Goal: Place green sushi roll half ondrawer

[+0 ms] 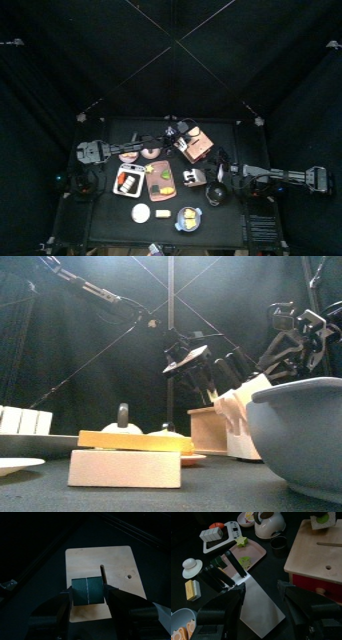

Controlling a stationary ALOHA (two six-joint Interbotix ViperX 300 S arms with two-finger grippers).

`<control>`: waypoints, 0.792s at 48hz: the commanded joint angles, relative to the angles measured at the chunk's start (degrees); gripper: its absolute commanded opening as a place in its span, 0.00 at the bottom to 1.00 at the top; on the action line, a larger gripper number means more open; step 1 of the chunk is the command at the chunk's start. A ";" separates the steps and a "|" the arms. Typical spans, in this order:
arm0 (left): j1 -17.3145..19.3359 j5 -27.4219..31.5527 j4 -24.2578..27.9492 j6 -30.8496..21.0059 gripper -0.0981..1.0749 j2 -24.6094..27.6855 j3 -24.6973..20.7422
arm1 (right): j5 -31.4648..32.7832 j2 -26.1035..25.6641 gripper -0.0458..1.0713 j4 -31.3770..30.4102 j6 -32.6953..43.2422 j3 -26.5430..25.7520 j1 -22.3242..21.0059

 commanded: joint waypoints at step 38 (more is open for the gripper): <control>-0.09 -0.62 -0.26 0.00 0.84 -0.88 -1.05 | -0.26 -0.09 0.83 0.00 0.00 -0.88 -0.26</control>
